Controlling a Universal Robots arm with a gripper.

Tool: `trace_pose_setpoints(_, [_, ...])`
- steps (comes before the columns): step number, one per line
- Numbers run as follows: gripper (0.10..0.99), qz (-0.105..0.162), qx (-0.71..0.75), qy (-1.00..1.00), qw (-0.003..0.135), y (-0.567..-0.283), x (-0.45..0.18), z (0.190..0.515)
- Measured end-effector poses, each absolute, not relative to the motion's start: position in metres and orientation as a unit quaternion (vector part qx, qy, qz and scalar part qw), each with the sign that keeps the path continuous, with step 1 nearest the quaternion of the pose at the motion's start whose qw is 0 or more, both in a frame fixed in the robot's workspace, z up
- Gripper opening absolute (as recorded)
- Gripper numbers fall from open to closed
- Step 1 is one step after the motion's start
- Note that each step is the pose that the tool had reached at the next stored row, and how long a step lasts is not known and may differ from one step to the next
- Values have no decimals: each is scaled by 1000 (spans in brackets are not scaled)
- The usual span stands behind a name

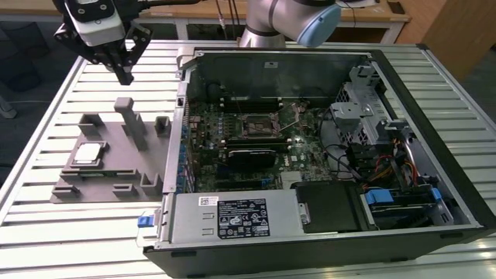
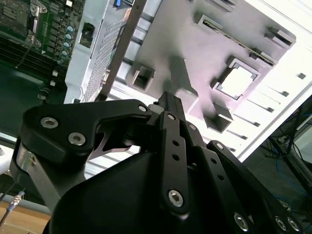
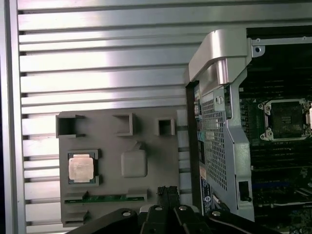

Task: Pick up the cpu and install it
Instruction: 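Reach for the cpu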

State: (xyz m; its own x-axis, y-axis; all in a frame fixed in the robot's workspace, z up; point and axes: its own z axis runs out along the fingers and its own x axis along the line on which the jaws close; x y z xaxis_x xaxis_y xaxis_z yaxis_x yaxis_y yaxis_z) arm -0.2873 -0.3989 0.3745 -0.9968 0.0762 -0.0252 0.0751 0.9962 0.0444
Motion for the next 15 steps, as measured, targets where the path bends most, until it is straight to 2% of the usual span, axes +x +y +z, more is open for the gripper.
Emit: trace_pose_setpoints(15, [106, 22, 38, 999, 13, -399, -308, 362])
